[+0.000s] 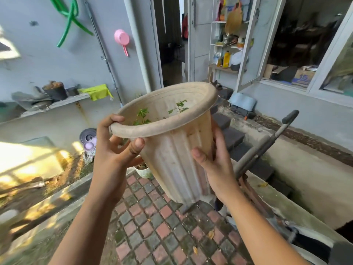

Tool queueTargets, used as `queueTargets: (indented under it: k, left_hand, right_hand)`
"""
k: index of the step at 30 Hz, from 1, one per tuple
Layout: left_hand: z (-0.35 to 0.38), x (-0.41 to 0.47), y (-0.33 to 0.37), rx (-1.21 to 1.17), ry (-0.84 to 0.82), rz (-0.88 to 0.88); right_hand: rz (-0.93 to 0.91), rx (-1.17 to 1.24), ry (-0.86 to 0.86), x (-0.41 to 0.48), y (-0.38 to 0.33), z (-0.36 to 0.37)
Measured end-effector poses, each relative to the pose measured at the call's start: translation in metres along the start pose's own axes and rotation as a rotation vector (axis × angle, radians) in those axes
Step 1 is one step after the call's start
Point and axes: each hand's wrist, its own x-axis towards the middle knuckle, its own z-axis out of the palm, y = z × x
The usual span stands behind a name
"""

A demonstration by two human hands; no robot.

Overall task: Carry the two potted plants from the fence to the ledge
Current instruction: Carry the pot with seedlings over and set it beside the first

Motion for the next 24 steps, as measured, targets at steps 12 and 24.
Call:
queueTargets:
  k: [12, 24]
  left_hand:
    - [-0.079, 0.133, -0.035, 0.167, 0.311, 0.014]
    - [-0.224, 0.216, -0.099, 0.136, 0.458, -0.040]
  right_hand:
    - [0.135, 0.234, -0.255, 0.175, 0.124, 0.109]
    - [0.225, 0.207, -0.414, 0.253, 0.225, 0.246]
